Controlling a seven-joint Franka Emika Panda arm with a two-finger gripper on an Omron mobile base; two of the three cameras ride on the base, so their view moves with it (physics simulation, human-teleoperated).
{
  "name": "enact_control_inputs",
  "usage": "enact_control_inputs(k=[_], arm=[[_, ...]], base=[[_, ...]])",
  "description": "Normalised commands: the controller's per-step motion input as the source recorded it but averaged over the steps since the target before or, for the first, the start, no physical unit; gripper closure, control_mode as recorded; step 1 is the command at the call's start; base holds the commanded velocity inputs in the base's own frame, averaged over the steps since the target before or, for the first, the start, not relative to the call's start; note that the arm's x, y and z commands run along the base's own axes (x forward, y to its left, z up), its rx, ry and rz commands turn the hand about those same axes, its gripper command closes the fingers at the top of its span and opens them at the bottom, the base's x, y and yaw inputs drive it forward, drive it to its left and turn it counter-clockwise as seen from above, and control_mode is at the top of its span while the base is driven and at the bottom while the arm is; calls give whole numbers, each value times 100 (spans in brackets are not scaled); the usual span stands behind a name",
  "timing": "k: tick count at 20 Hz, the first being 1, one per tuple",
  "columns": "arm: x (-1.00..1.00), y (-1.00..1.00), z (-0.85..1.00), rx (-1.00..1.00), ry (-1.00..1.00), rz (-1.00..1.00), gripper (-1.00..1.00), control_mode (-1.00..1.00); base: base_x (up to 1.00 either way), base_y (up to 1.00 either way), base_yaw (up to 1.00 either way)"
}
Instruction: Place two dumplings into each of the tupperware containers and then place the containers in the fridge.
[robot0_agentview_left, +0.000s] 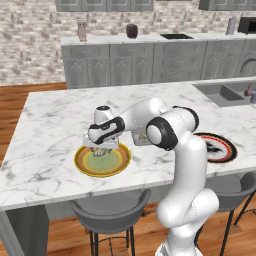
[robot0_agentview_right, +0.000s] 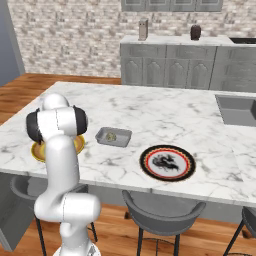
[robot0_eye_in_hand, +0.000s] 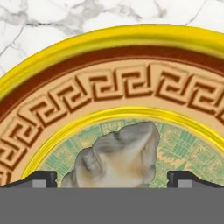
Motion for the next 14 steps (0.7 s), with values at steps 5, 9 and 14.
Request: enact_control_inputs(k=[5, 9, 14], arm=[[3, 0, -14, 0, 0, 0, -100, -100], [0, 0, 0, 0, 0, 0, -100, -100], [0, 0, 0, 0, 0, 0, -100, -100]], base=[[0, 0, 0], [0, 0, 0], [0, 0, 0]])
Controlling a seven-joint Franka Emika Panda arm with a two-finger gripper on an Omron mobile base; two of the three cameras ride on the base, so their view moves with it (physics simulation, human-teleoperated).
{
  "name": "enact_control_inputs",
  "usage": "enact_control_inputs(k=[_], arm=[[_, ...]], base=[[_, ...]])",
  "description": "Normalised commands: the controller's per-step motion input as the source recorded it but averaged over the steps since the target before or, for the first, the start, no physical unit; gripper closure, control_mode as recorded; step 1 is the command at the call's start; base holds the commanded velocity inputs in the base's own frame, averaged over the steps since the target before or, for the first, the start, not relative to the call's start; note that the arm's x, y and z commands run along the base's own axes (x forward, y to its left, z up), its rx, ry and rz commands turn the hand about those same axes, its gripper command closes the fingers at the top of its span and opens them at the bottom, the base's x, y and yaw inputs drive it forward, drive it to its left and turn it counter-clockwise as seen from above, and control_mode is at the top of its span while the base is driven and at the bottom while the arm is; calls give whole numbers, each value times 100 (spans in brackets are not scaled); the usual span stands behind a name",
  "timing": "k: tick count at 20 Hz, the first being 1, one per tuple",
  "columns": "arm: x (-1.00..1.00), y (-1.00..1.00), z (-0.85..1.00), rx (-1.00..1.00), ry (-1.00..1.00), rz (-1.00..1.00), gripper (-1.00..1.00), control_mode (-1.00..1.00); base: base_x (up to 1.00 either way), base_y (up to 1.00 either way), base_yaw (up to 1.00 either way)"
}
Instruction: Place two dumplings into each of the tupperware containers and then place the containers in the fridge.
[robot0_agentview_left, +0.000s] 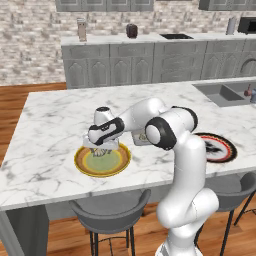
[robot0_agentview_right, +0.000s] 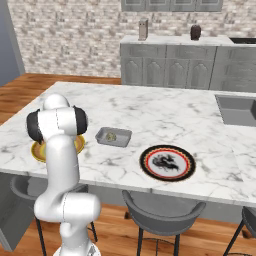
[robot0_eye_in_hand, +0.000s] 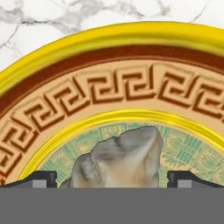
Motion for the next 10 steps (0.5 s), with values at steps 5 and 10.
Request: enact_control_inputs(k=[5, 10], arm=[[0, 0, 0, 0, 0, 0, 100, -100], [0, 0, 0, 0, 0, 0, 100, -100]], base=[[0, 0, 0], [0, 0, 0]])
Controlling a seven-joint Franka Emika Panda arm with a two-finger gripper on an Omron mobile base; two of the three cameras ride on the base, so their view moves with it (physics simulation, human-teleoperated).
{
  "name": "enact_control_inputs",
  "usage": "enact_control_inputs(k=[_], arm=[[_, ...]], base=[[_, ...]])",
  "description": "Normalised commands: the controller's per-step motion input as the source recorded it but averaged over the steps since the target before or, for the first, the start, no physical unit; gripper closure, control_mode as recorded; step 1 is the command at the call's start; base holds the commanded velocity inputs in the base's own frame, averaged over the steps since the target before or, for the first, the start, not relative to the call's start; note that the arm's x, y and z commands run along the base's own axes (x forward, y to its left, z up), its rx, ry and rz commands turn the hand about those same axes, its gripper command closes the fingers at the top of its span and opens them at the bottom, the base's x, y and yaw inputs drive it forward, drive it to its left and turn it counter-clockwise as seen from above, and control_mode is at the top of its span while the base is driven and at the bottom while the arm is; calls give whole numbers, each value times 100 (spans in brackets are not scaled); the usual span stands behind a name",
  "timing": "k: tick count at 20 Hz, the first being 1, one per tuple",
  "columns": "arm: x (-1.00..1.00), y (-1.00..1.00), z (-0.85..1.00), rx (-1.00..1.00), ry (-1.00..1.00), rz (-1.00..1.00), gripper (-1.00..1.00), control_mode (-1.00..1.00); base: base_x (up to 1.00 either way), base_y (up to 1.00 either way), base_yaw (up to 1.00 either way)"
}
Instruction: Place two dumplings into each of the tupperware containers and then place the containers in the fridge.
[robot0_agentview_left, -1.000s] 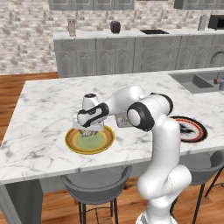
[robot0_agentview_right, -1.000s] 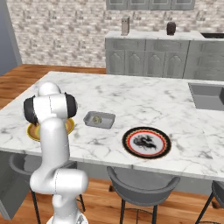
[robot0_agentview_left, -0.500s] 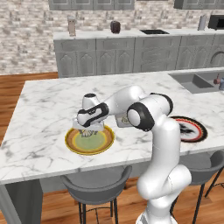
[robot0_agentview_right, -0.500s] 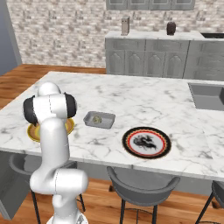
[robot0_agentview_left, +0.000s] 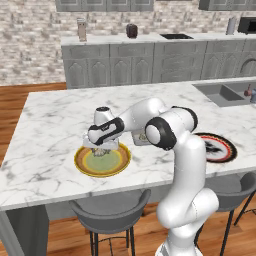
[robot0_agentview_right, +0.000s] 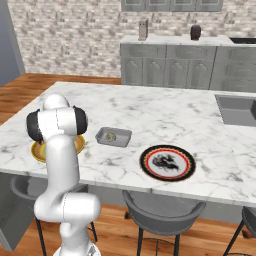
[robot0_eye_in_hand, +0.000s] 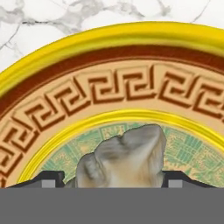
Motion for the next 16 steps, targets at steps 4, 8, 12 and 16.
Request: enact_control_inputs(k=[4, 8, 12, 16], arm=[[0, 0, 0, 0, 0, 0, 100, -100], [-3, -8, 8, 0, 0, 6, 100, -100], [-9, -37, 48, 0, -1, 10, 100, -100], [0, -49, 56, 1, 0, 1, 100, -100]], base=[[0, 0, 0], [0, 0, 0], [0, 0, 0], [0, 0, 0]])
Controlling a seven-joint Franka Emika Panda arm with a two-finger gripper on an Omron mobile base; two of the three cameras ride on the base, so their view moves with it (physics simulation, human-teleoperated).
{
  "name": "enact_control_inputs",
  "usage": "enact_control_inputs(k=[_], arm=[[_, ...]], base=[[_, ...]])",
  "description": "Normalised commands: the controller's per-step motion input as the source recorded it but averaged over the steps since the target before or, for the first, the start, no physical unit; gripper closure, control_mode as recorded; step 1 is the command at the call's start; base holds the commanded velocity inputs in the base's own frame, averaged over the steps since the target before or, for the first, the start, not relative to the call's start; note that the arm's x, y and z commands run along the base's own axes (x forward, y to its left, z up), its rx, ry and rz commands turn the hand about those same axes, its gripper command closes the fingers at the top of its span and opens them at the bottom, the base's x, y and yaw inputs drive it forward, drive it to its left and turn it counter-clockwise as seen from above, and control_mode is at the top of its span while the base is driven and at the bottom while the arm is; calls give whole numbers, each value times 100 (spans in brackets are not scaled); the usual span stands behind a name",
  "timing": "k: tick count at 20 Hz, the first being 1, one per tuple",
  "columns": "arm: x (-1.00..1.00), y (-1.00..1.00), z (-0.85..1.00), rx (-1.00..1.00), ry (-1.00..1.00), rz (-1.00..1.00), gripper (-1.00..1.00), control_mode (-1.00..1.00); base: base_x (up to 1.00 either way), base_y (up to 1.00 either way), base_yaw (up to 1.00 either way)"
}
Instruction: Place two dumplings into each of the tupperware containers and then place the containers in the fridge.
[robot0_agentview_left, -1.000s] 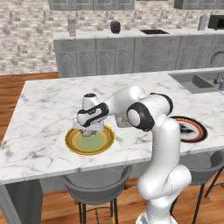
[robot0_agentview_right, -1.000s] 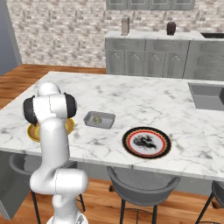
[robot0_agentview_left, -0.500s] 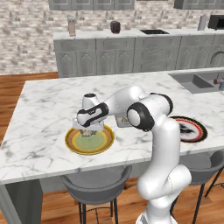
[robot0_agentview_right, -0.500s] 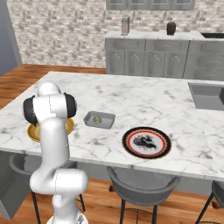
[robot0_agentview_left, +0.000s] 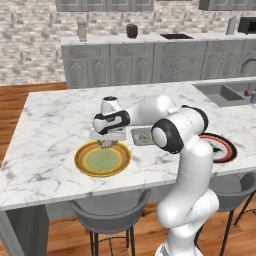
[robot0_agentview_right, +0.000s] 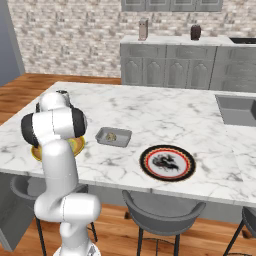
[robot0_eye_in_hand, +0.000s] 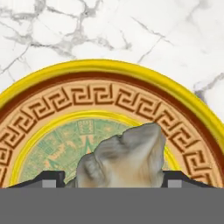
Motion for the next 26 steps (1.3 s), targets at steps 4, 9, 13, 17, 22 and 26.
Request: enact_control_inputs(k=[4, 9, 13, 17, 22, 26], arm=[[0, -70, 30, 2, 0, 0, 100, -100], [16, -71, 4, 0, 0, 0, 100, -100], [42, -82, 3, 5, 0, 0, 100, -100], [37, -75, 0, 1, 0, 0, 100, -100], [37, -67, 0, 0, 0, 0, 100, -100], [26, -49, 0, 0, 0, 0, 100, -100]], base=[[0, 0, 0], [0, 0, 0], [0, 0, 0], [0, 0, 0], [0, 0, 0], [0, 0, 0]])
